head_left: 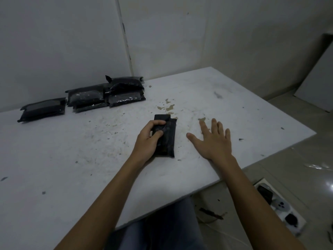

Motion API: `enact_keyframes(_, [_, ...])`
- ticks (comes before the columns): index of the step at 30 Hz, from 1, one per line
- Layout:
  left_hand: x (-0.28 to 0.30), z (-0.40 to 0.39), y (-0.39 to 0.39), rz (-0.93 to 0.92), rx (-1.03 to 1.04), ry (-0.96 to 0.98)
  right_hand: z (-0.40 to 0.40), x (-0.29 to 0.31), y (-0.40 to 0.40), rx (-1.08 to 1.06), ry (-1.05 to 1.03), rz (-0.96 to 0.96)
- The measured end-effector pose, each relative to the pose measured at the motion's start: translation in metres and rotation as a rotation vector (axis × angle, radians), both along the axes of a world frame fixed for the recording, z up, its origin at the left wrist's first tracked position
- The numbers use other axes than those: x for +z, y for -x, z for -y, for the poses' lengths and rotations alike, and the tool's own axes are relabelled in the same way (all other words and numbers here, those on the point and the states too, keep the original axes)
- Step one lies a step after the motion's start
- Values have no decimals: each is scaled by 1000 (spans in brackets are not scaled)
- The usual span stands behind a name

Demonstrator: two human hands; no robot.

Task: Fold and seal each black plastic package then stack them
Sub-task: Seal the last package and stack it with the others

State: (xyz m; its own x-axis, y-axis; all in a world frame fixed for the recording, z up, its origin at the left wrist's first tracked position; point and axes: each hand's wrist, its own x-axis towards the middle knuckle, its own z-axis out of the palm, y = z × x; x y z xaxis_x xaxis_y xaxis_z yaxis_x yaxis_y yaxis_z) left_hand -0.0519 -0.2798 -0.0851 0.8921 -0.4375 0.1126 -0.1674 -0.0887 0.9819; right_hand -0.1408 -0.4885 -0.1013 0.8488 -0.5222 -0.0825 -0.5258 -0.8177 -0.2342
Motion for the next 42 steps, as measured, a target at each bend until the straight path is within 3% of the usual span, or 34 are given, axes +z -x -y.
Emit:
enact_keyframes(10, [-4, 44, -45, 43, -1, -33, 43, -1, -53, -56, 13, -3])
enact_keyframes(15, [-1, 67, -66, -87, 0, 3, 66, 1, -84, -72, 22, -14])
enact_keyframes(24, [2, 107, -122, -42, 44, -6, 103, 1, -148, -89, 27, 21])
enact_keyframes(32, [-5, 116, -142, -13, 56, 15, 116, -3, -182, -39, 67, 46])
enact_keyframes(42, [2, 107, -158, -136, 90, 125, 103, -4, -200, 133, 87, 56])
